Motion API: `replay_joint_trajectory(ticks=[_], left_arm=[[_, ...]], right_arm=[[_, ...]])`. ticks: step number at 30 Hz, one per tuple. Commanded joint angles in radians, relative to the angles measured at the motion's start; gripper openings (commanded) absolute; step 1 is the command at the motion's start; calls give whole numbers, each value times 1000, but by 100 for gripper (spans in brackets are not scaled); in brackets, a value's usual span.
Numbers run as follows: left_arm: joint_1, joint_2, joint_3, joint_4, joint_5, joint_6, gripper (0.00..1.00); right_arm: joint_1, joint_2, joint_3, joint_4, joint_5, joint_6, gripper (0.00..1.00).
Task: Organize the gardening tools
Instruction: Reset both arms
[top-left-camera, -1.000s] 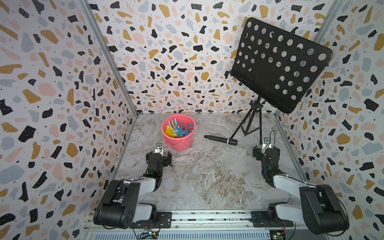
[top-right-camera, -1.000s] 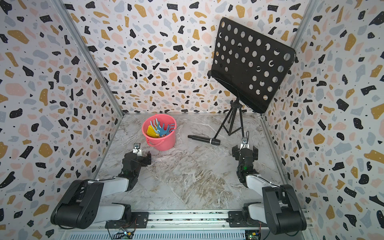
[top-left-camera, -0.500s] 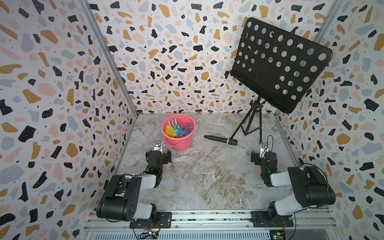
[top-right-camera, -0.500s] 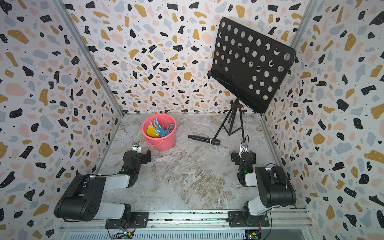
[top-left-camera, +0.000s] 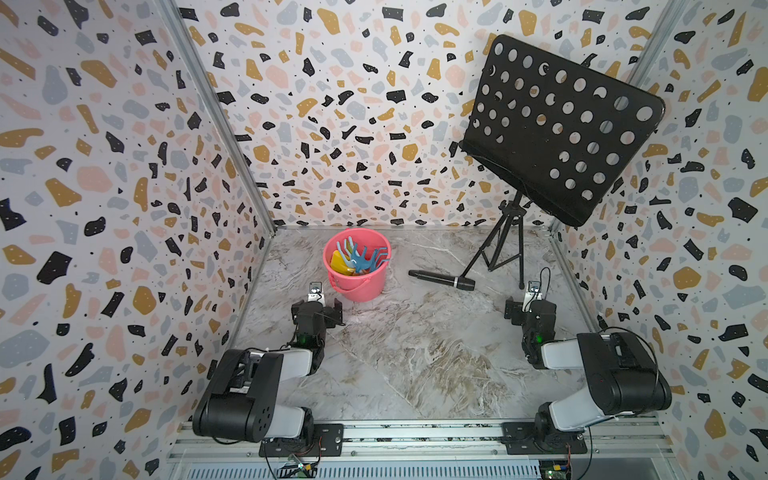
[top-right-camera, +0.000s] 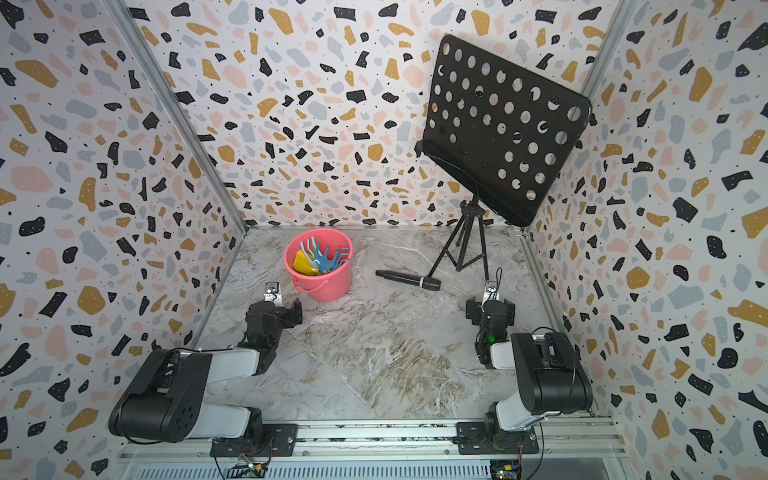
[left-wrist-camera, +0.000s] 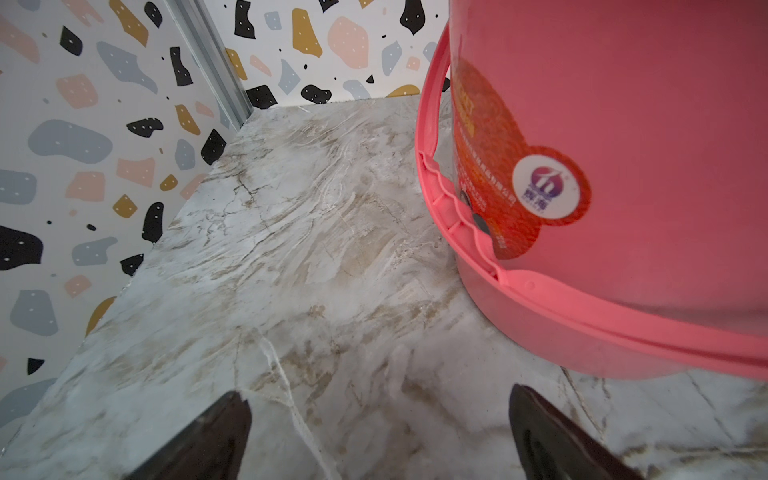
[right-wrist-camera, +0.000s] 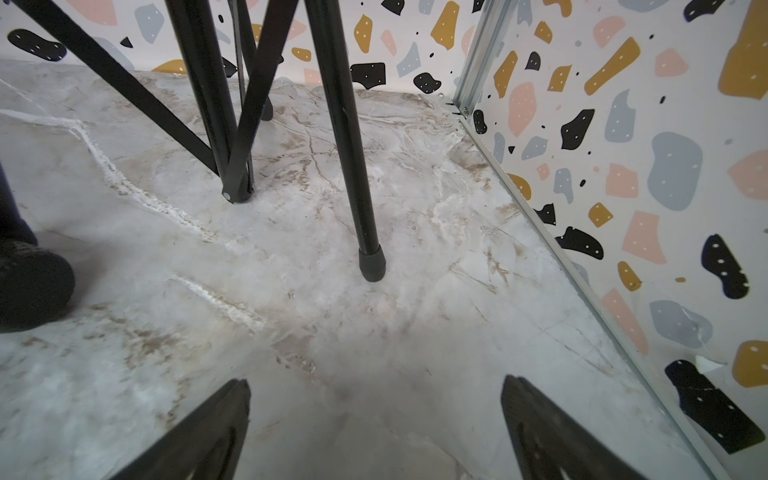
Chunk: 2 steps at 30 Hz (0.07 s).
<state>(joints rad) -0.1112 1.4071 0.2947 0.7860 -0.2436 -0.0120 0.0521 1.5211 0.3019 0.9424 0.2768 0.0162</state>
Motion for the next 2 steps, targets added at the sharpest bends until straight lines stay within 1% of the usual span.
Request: replay_joint_trajectory(ticks=[1,2], left_arm=[[6,-4,23,32,6,0,99],[6,-5,24,25,4,-1,99]], right_arm=[[-3,-13,16,-2,10,14,100],[-3,-13,16,-1,11,14,100]])
